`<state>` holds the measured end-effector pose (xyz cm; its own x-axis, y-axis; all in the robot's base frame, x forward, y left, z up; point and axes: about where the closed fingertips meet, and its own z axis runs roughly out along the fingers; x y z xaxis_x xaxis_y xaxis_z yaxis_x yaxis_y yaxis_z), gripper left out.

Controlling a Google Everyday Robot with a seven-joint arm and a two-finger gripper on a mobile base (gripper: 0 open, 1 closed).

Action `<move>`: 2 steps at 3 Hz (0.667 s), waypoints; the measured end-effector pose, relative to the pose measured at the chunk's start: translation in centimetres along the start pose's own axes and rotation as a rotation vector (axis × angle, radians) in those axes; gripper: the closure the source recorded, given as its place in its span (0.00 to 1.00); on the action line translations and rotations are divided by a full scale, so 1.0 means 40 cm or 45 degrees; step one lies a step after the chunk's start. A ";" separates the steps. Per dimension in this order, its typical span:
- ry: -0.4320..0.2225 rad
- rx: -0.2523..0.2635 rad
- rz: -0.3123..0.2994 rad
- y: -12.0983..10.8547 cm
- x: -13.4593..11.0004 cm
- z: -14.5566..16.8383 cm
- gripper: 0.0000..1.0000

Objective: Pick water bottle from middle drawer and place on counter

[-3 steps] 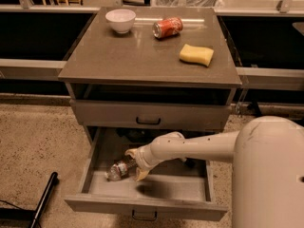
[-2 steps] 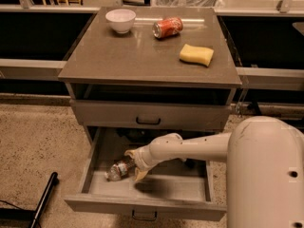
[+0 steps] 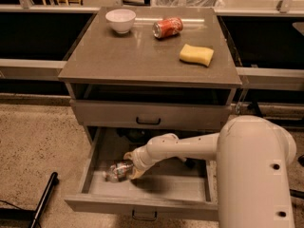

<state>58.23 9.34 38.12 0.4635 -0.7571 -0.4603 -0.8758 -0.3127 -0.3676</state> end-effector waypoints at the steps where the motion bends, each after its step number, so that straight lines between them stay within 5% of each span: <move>1: 0.001 -0.008 0.011 0.001 0.005 0.010 0.59; 2: -0.037 0.007 0.025 0.002 0.002 0.006 0.83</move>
Offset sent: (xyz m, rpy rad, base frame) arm 0.0013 -0.0033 0.0023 0.0809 0.0231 -0.0180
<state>58.22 9.37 37.86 0.4498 -0.7462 -0.4908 -0.8842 -0.2947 -0.3623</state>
